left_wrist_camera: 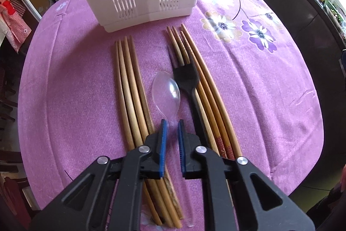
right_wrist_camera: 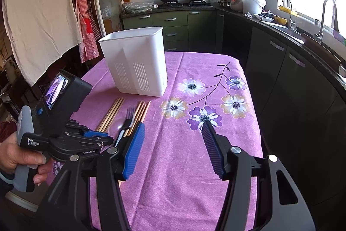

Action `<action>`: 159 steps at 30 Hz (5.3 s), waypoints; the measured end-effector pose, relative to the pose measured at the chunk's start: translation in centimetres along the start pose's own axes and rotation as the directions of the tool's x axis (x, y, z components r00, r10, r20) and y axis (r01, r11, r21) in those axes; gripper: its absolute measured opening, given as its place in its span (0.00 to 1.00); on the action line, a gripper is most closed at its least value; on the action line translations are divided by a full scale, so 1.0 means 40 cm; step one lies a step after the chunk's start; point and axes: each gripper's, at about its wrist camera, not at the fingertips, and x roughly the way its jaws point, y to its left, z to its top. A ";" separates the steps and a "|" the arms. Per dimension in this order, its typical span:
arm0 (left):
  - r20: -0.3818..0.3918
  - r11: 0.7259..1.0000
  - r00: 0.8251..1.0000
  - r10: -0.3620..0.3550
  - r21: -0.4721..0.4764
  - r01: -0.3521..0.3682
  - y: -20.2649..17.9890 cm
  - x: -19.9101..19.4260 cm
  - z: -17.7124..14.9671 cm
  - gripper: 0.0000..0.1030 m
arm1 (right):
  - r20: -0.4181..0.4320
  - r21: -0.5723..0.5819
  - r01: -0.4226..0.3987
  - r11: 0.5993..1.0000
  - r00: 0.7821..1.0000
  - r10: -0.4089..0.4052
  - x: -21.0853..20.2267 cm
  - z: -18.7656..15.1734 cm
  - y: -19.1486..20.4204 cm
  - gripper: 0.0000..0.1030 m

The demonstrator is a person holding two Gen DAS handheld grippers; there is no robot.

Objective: Organize utensils
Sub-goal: 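Lift the spoon with the left gripper while the right gripper grasps the black fork, then carry spoon and fork over the white holder, drop them in, opening both grippers, then lower the left gripper to the wooden chopsticks and grasp one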

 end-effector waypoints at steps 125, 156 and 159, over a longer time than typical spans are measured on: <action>0.820 0.999 0.571 -0.030 0.007 0.041 0.253 -0.477 0.064 0.36 | 0.494 -0.132 0.250 0.959 0.855 -0.155 0.109 0.644 0.236 0.03; 0.438 0.996 0.896 -0.072 -0.023 0.092 0.191 -0.270 -0.010 0.39 | 0.175 -0.165 0.142 0.976 0.978 -0.113 0.029 0.185 0.144 0.27; 0.331 0.993 0.939 -0.090 -0.043 0.110 0.196 -0.201 0.003 0.39 | 0.101 -0.136 0.111 0.984 0.990 -0.098 0.078 0.136 0.121 0.28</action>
